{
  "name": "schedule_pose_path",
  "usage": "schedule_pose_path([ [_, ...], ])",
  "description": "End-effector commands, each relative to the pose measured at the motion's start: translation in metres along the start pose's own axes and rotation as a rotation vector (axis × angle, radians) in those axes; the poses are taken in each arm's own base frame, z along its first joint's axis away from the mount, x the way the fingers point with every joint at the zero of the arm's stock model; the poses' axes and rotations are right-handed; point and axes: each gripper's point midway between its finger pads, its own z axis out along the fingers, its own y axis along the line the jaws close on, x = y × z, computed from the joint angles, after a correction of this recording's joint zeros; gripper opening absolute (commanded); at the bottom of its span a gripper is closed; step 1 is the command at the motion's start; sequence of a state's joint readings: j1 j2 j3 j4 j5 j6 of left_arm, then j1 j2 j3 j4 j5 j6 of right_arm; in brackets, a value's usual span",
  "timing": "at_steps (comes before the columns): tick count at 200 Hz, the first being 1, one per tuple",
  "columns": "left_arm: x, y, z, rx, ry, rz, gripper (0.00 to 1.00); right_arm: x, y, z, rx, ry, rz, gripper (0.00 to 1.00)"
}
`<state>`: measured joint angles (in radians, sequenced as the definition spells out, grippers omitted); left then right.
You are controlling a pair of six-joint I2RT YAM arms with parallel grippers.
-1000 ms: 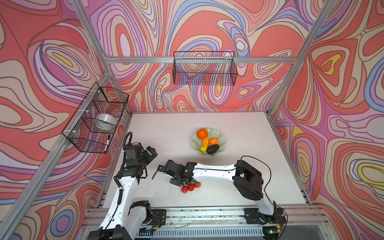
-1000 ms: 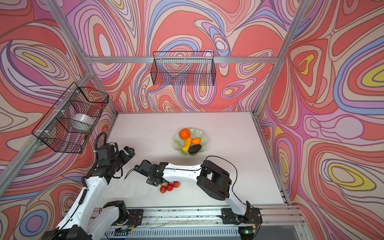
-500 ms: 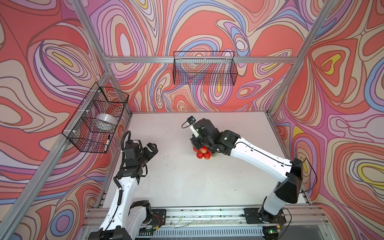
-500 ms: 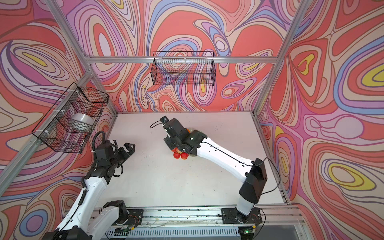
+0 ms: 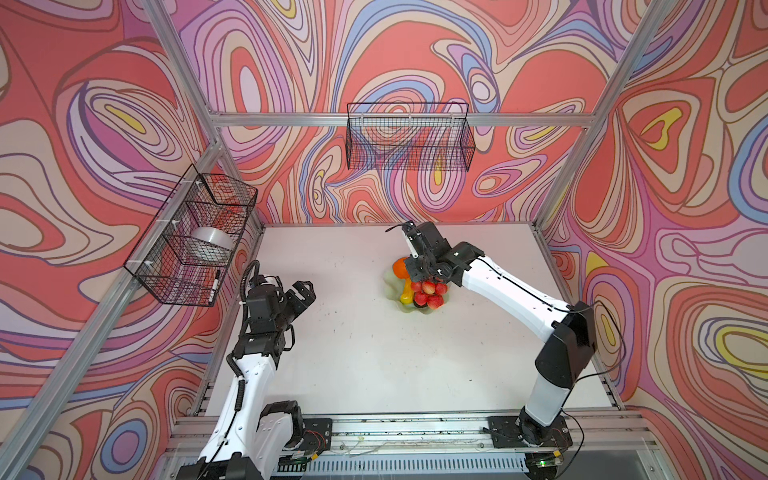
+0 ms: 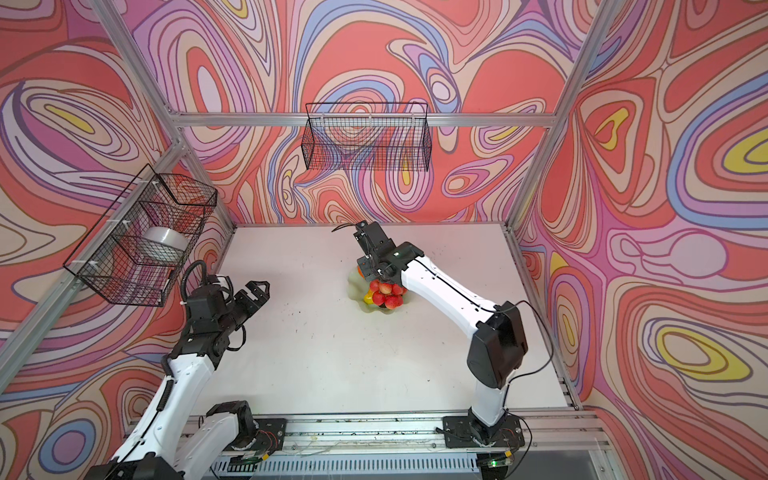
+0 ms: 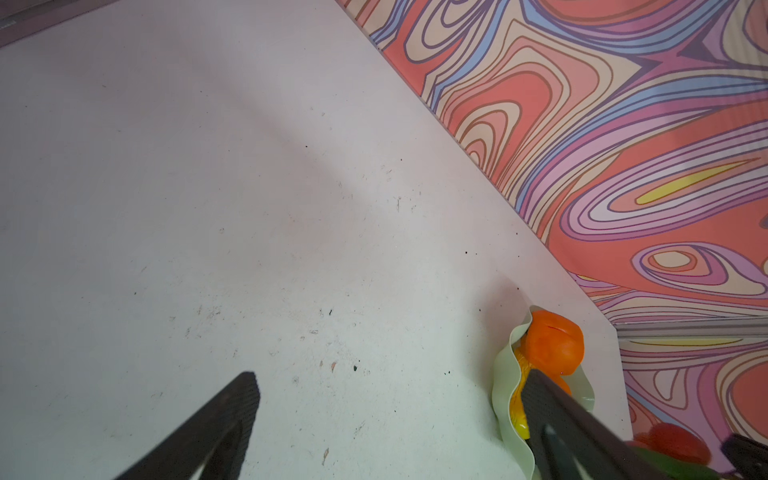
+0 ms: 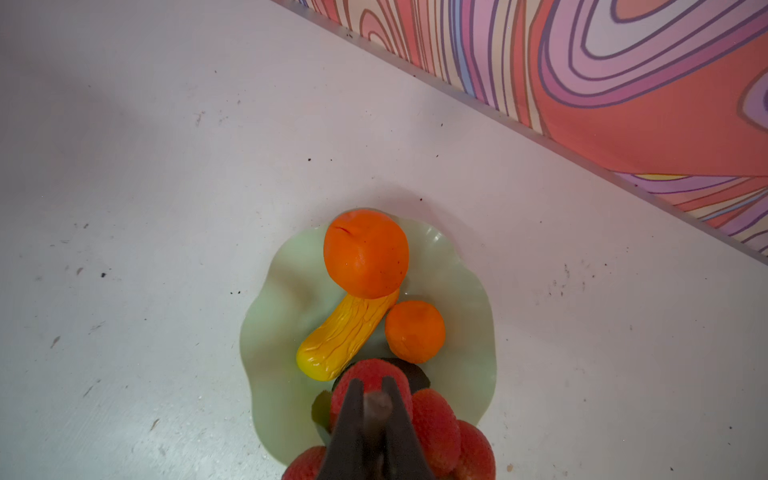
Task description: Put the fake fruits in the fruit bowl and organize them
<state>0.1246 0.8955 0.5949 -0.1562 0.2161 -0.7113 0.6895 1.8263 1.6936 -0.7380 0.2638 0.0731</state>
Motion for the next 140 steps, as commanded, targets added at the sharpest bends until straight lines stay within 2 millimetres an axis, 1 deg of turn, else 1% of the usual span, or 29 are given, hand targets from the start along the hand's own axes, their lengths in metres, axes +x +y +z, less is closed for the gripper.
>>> schedule_pose_path([
  [1,-0.017,-0.01,-0.008,0.025,-0.062,0.021,1.0,-0.002,0.008,0.028,-0.015,-0.007,-0.013,0.0],
  [21,-0.017,-0.009,-0.01,0.018,-0.067,0.026,1.0,0.009,0.011,0.056,0.002,0.048,-0.025,0.0],
  [32,-0.017,-0.008,-0.01,0.015,-0.068,0.028,1.0,0.013,0.013,0.064,0.003,0.063,-0.023,0.0],
  [41,-0.017,-0.008,-0.01,0.013,-0.071,0.029,1.0,0.013,0.014,0.067,-0.001,0.066,-0.017,0.06],
  [48,-0.018,-0.008,-0.011,0.014,-0.073,0.029,1.0,0.013,0.016,0.068,-0.012,0.061,-0.013,0.17],
  [63,-0.02,-0.01,-0.012,0.018,-0.089,0.032,1.0,0.005,0.017,0.059,-0.03,0.008,0.012,0.44],
  [69,-0.022,-0.01,-0.013,0.021,-0.097,0.035,1.0,-0.001,0.016,0.054,-0.033,-0.026,0.022,0.58],
  [75,-0.024,-0.011,-0.014,0.026,-0.111,0.035,1.0,-0.008,0.013,0.047,-0.029,-0.061,0.031,0.69],
  [83,-0.027,-0.012,-0.014,0.032,-0.13,0.031,1.0,-0.015,0.009,0.041,-0.015,-0.093,0.039,0.86],
  [90,-0.03,-0.013,-0.013,0.041,-0.147,0.03,1.0,-0.02,0.005,0.037,-0.006,-0.108,0.045,0.97],
  [112,-0.041,-0.022,-0.008,0.072,-0.177,0.045,1.0,-0.042,-0.005,0.016,0.002,-0.182,0.089,0.98],
  [125,-0.052,-0.031,-0.006,0.093,-0.209,0.078,1.0,-0.054,-0.011,-0.007,-0.013,-0.263,0.128,0.98],
  [128,-0.055,-0.033,-0.006,0.098,-0.222,0.094,1.0,-0.053,-0.012,-0.006,-0.011,-0.271,0.134,0.98],
  [131,-0.058,-0.035,-0.005,0.101,-0.234,0.111,1.0,-0.061,-0.017,-0.023,-0.013,-0.316,0.148,0.98],
  [140,-0.069,-0.037,-0.003,0.091,-0.283,0.167,1.0,-0.062,-0.029,-0.04,-0.005,-0.382,0.179,0.98],
])
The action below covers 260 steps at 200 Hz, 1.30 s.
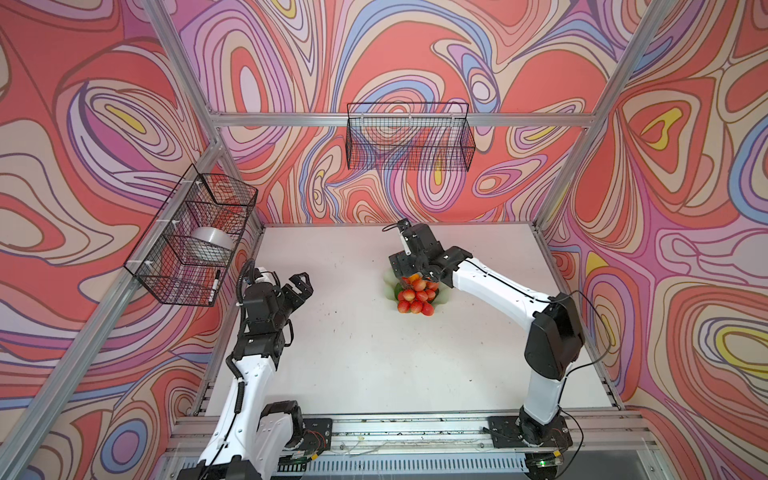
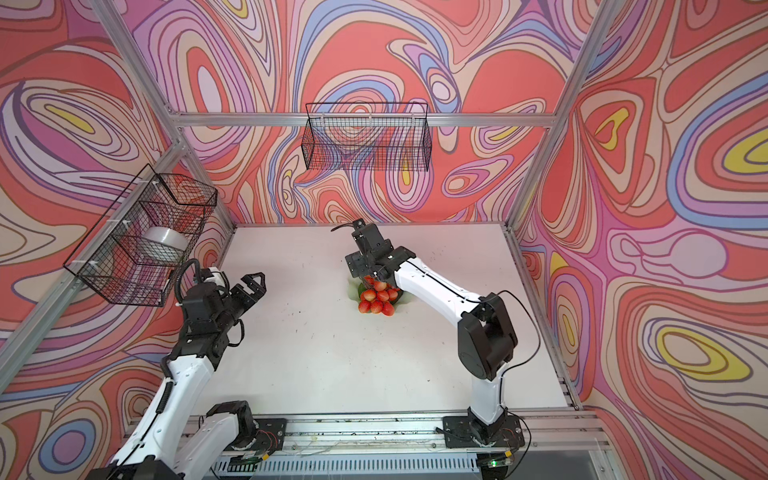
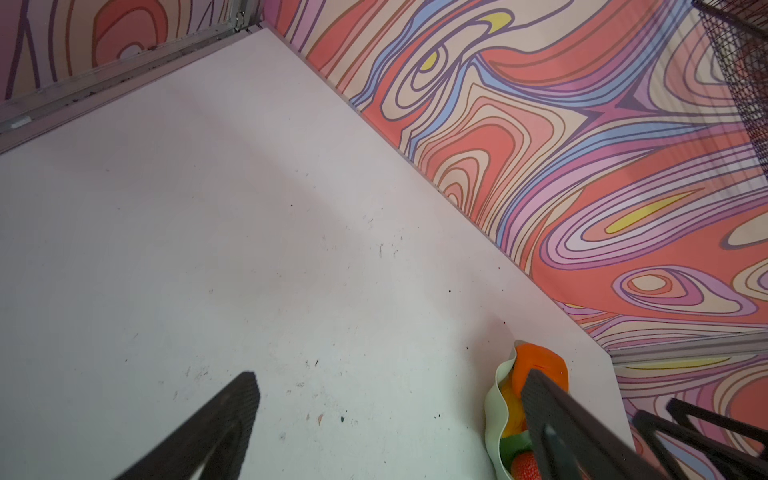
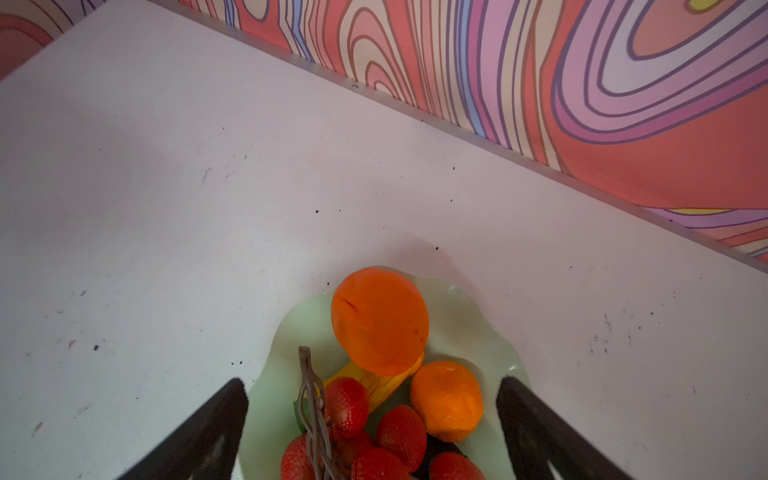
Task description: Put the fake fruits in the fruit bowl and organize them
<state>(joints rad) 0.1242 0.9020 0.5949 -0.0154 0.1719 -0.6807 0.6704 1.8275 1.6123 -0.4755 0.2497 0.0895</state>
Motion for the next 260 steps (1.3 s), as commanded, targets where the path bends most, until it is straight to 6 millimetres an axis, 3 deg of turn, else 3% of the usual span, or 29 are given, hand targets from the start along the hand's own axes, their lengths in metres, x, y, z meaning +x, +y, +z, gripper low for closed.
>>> schedule_pose_path([
  [1,-0.04,-0.019,0.004,0.041,-0.155,0.124,1.0,-0.045,-0.026,-0.052,0.017,-0.227,0.107,0.98],
  [16,-0.049,-0.016,0.012,0.019,-0.237,0.242,1.0,-0.039,-0.065,-0.074,0.068,-0.307,0.205,0.98],
  [30,-0.048,-0.012,0.016,0.0,-0.303,0.331,1.0,-0.02,-0.117,-0.088,0.147,-0.377,0.301,0.98],
  [35,-0.034,-0.002,0.02,-0.027,-0.289,0.373,1.0,-0.008,-0.134,-0.091,0.189,-0.399,0.316,0.98],
  [55,-0.012,0.015,0.031,-0.141,-0.261,0.58,1.0,0.048,-0.201,-0.095,0.43,-0.395,0.363,0.98],
  [72,0.0,0.024,0.031,-0.143,-0.322,0.638,1.0,0.097,-0.229,-0.083,0.541,-0.381,0.382,0.98],
  [104,0.036,0.054,0.053,-0.178,-0.209,0.685,1.0,0.151,-0.244,-0.064,0.666,-0.393,0.342,0.98],
  [122,0.035,0.06,0.052,-0.152,-0.262,0.613,1.0,0.173,-0.247,-0.063,0.696,-0.385,0.31,0.98],
  [140,0.038,0.068,0.06,-0.164,-0.283,0.599,1.0,0.18,-0.256,-0.068,0.706,-0.44,0.295,0.98],
  [152,0.05,0.067,0.073,-0.126,-0.249,0.636,1.0,0.182,-0.261,-0.064,0.676,-0.454,0.3,0.98],
  [168,0.05,0.071,0.081,-0.161,-0.221,0.63,1.0,0.191,-0.273,-0.053,0.645,-0.449,0.335,0.98],
  [198,0.047,0.072,0.082,-0.172,-0.228,0.627,1.0,0.192,-0.271,-0.041,0.571,-0.454,0.325,0.98],
  [206,0.049,0.073,0.082,-0.18,-0.209,0.623,1.0,0.2,-0.268,-0.032,0.552,-0.421,0.318,0.98],
  [260,0.048,0.072,0.084,-0.183,-0.21,0.629,1.0,0.198,-0.272,-0.022,0.559,-0.387,0.314,0.98],
])
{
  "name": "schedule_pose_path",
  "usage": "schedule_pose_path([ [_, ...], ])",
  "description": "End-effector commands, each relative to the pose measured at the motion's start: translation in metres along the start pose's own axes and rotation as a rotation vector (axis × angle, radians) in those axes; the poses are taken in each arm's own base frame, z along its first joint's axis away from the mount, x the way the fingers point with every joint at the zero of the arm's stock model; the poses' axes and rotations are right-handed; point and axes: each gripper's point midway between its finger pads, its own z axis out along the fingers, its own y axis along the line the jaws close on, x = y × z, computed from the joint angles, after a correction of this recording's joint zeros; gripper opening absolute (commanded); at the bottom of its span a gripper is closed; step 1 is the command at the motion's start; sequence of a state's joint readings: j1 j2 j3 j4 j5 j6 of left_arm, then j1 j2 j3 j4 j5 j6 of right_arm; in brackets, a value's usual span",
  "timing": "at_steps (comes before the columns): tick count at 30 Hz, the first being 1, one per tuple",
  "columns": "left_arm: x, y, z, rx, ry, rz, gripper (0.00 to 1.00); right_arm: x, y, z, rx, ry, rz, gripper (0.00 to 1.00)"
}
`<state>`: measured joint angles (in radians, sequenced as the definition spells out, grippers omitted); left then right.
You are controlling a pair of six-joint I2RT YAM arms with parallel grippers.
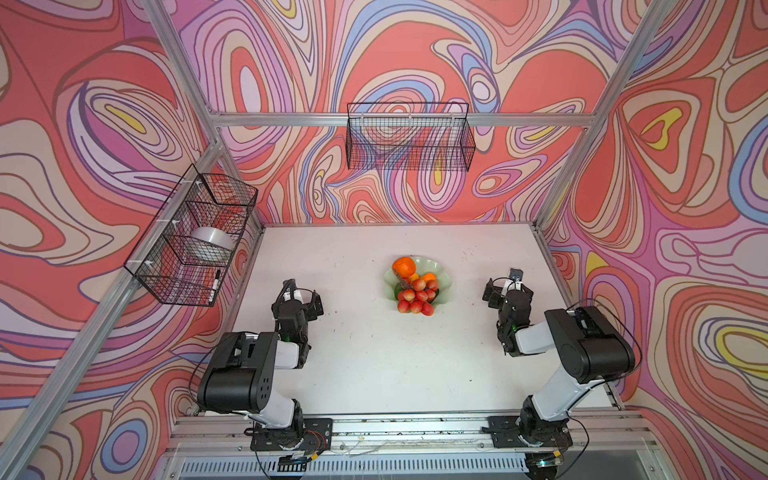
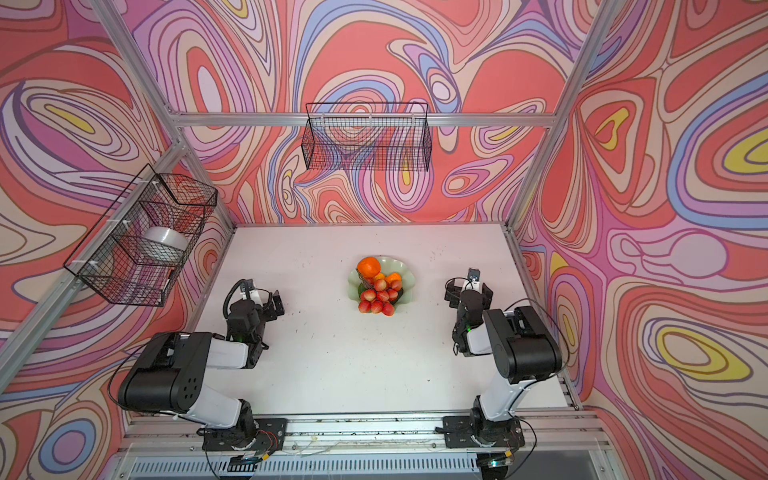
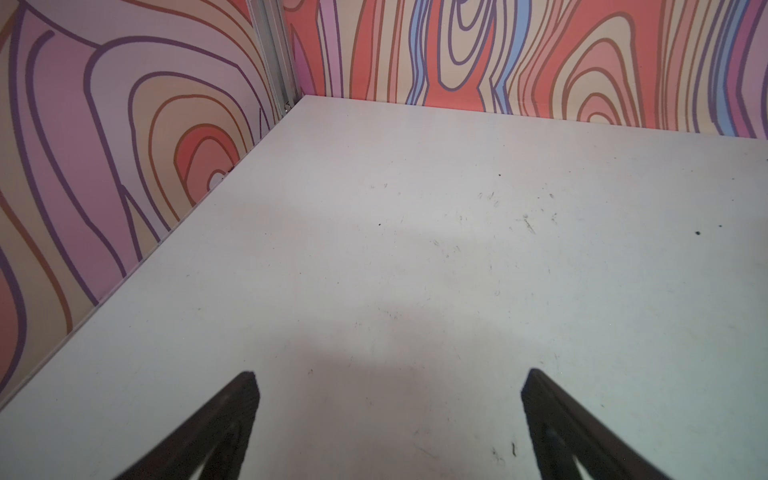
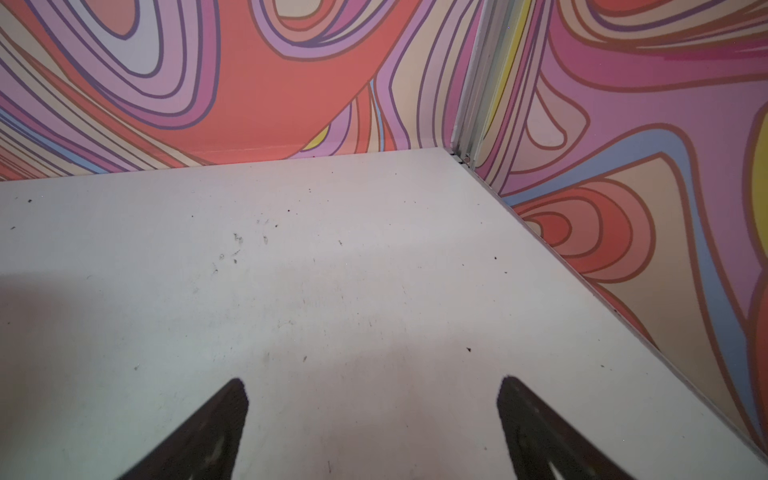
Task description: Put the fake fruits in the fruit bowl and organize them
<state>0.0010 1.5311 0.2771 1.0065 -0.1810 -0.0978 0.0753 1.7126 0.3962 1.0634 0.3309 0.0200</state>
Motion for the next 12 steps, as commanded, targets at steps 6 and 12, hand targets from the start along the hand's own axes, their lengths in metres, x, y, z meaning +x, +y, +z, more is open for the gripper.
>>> schedule_pose_path([
  [6,-0.013,-0.007,0.003,0.03,-0.04,0.016,1.0,-0.008,0.012,0.009,-0.048,-0.006,-0.006,0.98],
  [12,-0.009,-0.032,0.013,0.157,0.04,0.089,1.0,-0.007,0.011,0.009,-0.102,0.007,0.012,0.99],
])
